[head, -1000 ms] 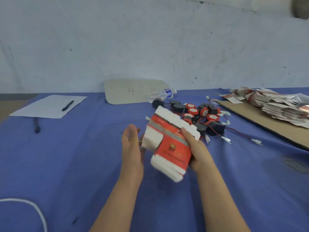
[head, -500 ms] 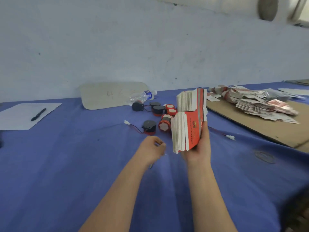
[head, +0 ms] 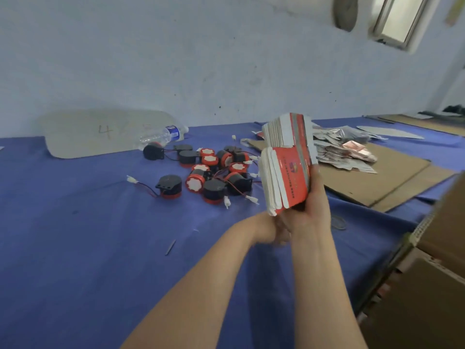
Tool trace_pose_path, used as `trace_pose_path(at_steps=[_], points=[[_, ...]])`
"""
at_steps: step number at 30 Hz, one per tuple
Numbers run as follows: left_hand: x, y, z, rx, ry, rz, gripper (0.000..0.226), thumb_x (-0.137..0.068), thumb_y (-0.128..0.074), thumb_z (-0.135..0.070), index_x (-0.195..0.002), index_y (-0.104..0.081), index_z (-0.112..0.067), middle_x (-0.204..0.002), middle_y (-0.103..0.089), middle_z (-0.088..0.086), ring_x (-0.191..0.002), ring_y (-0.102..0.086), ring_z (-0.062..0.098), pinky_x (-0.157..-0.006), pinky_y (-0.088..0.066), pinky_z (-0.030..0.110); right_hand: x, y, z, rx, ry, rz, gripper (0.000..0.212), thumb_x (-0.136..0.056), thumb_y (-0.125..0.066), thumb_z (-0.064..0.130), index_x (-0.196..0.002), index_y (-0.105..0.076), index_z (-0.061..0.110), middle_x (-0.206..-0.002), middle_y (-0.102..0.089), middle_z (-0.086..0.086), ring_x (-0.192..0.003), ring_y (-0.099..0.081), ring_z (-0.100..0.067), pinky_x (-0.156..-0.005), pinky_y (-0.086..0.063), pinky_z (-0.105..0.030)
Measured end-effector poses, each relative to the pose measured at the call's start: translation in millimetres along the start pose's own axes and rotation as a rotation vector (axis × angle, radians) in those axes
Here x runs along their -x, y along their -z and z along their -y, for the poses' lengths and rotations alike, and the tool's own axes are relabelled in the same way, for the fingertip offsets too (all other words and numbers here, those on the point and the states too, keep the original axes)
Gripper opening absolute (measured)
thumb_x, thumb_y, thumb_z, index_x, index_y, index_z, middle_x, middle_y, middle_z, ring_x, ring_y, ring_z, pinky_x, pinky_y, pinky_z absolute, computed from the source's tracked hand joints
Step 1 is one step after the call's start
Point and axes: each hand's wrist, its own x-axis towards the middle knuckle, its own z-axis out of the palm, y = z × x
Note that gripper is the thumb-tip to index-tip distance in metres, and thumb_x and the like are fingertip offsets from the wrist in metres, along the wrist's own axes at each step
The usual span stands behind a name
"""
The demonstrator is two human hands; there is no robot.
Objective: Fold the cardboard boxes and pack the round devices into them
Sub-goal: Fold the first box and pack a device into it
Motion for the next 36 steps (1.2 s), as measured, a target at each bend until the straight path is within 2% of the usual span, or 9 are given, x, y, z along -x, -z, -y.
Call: trace_pose_path(at_steps=[4, 7, 11, 15, 18, 22, 24, 27, 36], points=[[18.1, 32.2, 25.0, 0.221, -0.087, -0.031, 0.014, -0.094, -0.05, 0.0, -0.098, -0.063, -0.006, -0.087, -0.068, 0.007, -0.075, -0.06, 0.012, -0.07, -0.056, 0.028, -7.9, 14.7, -3.0, 0.174, -0.114, 0.073, 0.049, -0.091, -0.055, 0.043, -0.129, -0.058, 0.012, -0.118, -0.067, -0.012, -0.105, -0.065, -0.026, -0.092, -0.053, -0.043], [39.3, 76.8, 51.3, 0.691, 0.0, -0.577, 0.016, -0.097, -0.043, -0.001, -0.095, -0.058, -0.007, -0.077, -0.062, 0.007, -0.058, -0.054, 0.013, -0.044, -0.045, 0.016, -10.9, 17.3, -10.8, 0.455, -0.235, 0.079, 0.033, -0.088, -0.061, 0.038, -0.111, -0.063, 0.014, -0.092, -0.074, -0.011, -0.074, -0.072, -0.024, -0.061, -0.06, -0.041], [63.0, 125.2, 76.3, 0.912, -0.005, -1.11, 0.02, -0.095, -0.04, -0.004, -0.078, -0.052, -0.008, -0.069, -0.05, 0.005, -0.057, -0.043, 0.014, -0.05, -0.037, 0.024, -8.3, 9.7, -43.2, 1.032, -0.434, 0.151, 0.039, -0.075, -0.076, 0.031, -0.105, -0.061, 0.01, -0.084, -0.074, -0.014, -0.067, -0.071, -0.026, -0.061, -0.059, -0.039], [66.1, 148.2, 69.0, 0.691, -0.023, -1.092, 0.02, -0.091, -0.044, -0.008, -0.072, -0.042, -0.013, -0.068, -0.037, 0.003, -0.059, -0.033, 0.014, -0.055, -0.03, 0.026, -9.7, -2.5, -59.7, 1.552, -0.462, 0.263, 0.065, -0.073, -0.077, 0.044, -0.119, -0.057, 0.003, -0.108, -0.07, -0.015, -0.097, -0.067, -0.033, -0.092, -0.052, -0.048], [49.9, 160.2, 56.6, 0.526, -0.034, -1.054, 0.036, -0.092, -0.048, -0.009, -0.062, -0.031, -0.018, -0.062, -0.027, 0.003, -0.055, -0.022, 0.016, -0.05, -0.021, 0.027, -22.4, -15.6, -57.7, 2.016, -0.335, 0.257, 0.07, -0.077, -0.072, 0.051, -0.125, -0.052, 0.003, -0.123, -0.059, -0.012, -0.103, -0.059, -0.028, -0.09, -0.049, -0.038], [11.8, 178.3, 33.9, 0.294, -0.002, -0.977, 0.036, -0.09, -0.051, -0.015, -0.06, -0.032, -0.019, -0.065, -0.033, 0.003, -0.055, -0.032, 0.019, -0.05, -0.026, 0.029, -68.2, -50.0, -48.5, 1.906, 0.059, 0.066, 0.021, -0.084, -0.066, 0.03, -0.084, -0.06, 0.01, -0.09, -0.059, -0.011, -0.089, -0.05, -0.025, -0.074, -0.041, -0.032], [-13.9, 192.8, 23.5, 0.189, -0.017, -0.935, 0.011, -0.091, -0.054, -0.02, -0.08, -0.057, -0.018, -0.094, -0.054, 0.009, -0.085, -0.055, 0.026, -0.076, -0.048, 0.033, -106.8, -73.7, -56.0, 1.795, 0.232, -0.045, 0.025, -0.086, -0.06, 0.03, -0.099, -0.061, 0.009, -0.094, -0.059, -0.011, -0.097, -0.054, -0.029, -0.079, -0.047, -0.035], [-62.4, 221.0, 20.4, -0.048, 0.089, -0.885, 0.049, -0.091, -0.053, -0.03, -0.139, -0.046, -0.021, -0.143, -0.043, 0.008, -0.128, -0.045, 0.031, -0.107, -0.038, 0.042, -164.2, -100.4, -81.8, 1.792, 0.193, -0.12, 0.054, -0.09, -0.05, 0.031, -0.14, -0.04, 0.016, -0.135, -0.046, -0.017, -0.122, -0.045, -0.038, -0.101, -0.041, -0.044], [-165.2, 261.8, 41.9, -0.588, 0.299, -0.786, 0.059, -0.092, -0.047, -0.047, -0.147, -0.031, -0.031, -0.161, -0.002, 0.007, -0.146, 0.006, 0.039, -0.114, 0.004, 0.063, -283.4, -95.9, -114.7, 2.048, 0.01, -0.321, 0.066, -0.089, -0.048, 0.041, -0.148, -0.025, 0.024, -0.156, -0.015, -0.02, -0.141, -0.01, -0.044, -0.113, -0.009, -0.06]])
